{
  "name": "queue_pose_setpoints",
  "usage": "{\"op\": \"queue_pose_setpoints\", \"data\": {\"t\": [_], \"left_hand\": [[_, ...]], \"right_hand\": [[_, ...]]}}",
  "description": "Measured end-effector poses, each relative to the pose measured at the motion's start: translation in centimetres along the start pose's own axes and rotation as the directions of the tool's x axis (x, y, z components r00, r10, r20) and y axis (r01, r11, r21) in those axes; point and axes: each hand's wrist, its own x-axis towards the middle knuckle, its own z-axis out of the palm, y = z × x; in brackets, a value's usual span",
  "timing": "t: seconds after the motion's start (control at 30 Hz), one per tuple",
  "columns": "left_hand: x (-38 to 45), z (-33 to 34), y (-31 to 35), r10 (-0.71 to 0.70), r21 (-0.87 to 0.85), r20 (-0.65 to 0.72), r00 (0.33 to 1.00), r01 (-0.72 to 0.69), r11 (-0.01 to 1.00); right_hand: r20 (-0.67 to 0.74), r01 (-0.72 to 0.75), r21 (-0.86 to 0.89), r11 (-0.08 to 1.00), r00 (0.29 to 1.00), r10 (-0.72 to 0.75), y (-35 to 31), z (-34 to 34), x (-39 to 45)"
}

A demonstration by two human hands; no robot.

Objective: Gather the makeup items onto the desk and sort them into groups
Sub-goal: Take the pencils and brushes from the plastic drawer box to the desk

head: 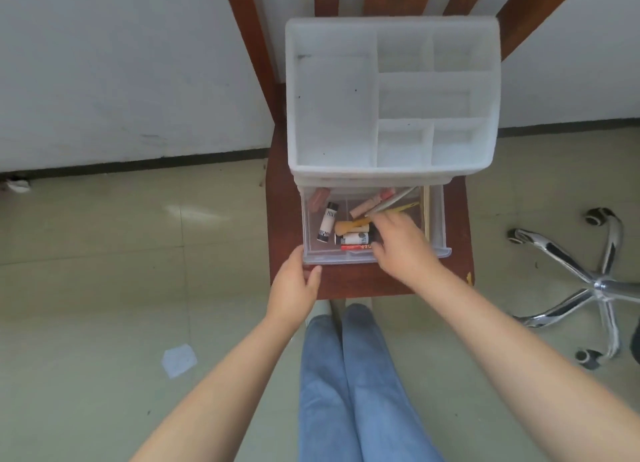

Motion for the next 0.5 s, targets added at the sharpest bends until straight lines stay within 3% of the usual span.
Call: {"op": "queue_pose_setpoints", "data": {"t": [0.1,0.2,0.3,0.5], "left_hand": [[0.7,0.1,0.2,-0.104,-0.026,-0.072,0.992,0.102,0.994],[1.0,0.0,0.3,-0.135,-0.082,-0.066,0.989,0.129,0.988],[1.4,-0.1,0.3,-0.142,-0.063,-0.062,0.988,0.138,0.988],[1.4,-0.7,0.5,-0.132,0.002,-0.029,0.991,0.132,0.991]], "right_hand": [[0.124,0.118,-0.352,0.929,0.989,-0.079,-0.2,0.2,3.2],[0.189,0.196,-0.552,0.81,0.976,-0.107,-0.3,1.0,4.6],[0.169,0.197,-0.596,0.779,0.979,-0.118,-0.7,1.3,5.1],[0.185,0.17,-0.548,0.819,0.98,-0.08,-1.6,1.4,5.7]]}}
